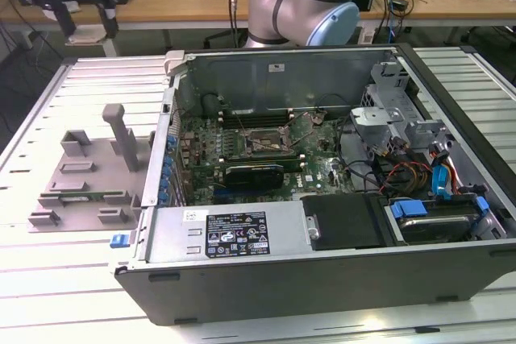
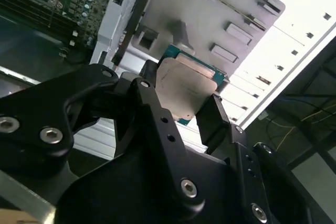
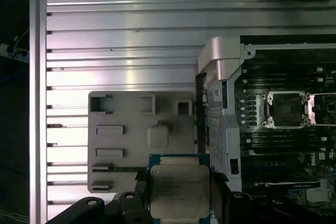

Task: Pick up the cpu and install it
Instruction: 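Pick up the cpu and move it towards the insertion slot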

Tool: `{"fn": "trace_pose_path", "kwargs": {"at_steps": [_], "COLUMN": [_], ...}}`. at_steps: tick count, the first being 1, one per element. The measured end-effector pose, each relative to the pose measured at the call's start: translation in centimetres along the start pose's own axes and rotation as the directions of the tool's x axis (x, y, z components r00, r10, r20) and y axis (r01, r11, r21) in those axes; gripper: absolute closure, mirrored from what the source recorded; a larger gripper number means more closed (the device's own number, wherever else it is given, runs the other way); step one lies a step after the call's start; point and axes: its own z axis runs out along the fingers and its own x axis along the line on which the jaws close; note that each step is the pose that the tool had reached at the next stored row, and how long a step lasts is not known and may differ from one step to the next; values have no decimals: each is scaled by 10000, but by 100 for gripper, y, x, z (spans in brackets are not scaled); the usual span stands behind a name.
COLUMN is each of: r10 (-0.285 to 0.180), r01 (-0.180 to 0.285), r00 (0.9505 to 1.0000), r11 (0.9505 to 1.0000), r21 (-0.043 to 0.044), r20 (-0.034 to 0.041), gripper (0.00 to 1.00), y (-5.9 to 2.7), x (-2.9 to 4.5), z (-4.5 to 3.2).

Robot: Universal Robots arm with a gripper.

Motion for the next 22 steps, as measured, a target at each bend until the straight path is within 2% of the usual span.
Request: {"fn": "trace_pose_path", "kwargs": {"at_steps": [1,5,8,16,22], "r10": [0,-2,-2,-10,-15], "r01": [0,2,2,10,15], "r00": [10000,10000,10000,10000,10000], "r11": [10000,10000,10000,10000,10000], "r21": [-1,0,-1,-1,0], "r20": [1,0,1,4,3], "gripper": [46,46,46,46,46], "y": [1,8,12,19,29], "x": [-57,-372,-525,-723,-991], "z": [9,50,62,135,222]}}
